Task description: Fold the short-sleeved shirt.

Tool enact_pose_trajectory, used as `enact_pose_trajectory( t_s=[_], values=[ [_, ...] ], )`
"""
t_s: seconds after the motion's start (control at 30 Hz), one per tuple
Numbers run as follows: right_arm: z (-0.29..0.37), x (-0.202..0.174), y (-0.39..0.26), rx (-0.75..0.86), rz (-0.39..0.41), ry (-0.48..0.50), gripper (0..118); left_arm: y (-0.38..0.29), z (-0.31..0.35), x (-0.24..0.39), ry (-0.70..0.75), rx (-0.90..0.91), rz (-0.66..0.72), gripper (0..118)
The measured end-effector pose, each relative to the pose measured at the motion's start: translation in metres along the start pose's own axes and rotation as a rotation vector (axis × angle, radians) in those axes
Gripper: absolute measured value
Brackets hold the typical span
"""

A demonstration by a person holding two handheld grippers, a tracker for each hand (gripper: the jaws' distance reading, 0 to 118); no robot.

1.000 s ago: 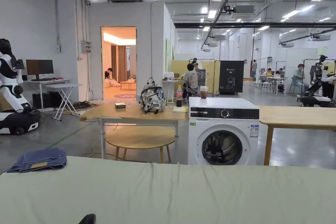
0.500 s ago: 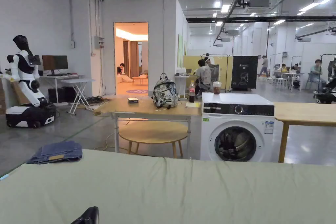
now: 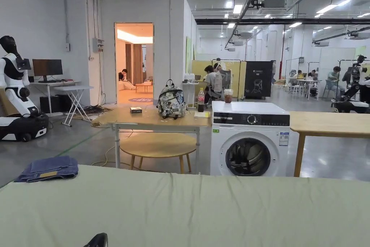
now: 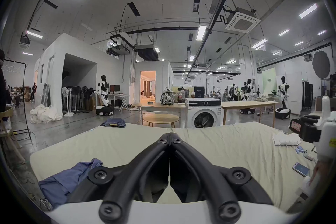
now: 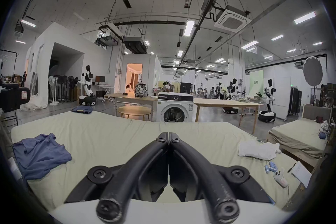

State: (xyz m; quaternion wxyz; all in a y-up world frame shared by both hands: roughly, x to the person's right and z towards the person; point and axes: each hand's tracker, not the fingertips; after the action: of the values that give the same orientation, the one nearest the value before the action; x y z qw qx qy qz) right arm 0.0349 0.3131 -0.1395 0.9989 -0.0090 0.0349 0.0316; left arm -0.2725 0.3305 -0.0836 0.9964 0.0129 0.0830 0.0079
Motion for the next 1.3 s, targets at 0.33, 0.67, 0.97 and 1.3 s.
enact_pose_trajectory(
  t_s=[0.33,0.67,0.97,1.3],
  values=[
    [0.005,0.002,0.000,0.009,0.009,0.002,0,-0.002,0.001,0.000,0.016,-0.009,0.002,0],
    [0.005,0.005,-0.001,0.001,0.000,-0.002,0,0.000,-0.002,0.001,0.033,-0.011,-0.001,0],
    [0.004,0.008,-0.003,-0.005,-0.005,-0.012,0,-0.005,-0.001,0.005,0.009,-0.018,-0.016,0],
    [0.001,-0.007,-0.003,-0.012,-0.014,0.036,0,-0.003,0.003,-0.010,0.009,-0.023,0.009,0]
  ],
)
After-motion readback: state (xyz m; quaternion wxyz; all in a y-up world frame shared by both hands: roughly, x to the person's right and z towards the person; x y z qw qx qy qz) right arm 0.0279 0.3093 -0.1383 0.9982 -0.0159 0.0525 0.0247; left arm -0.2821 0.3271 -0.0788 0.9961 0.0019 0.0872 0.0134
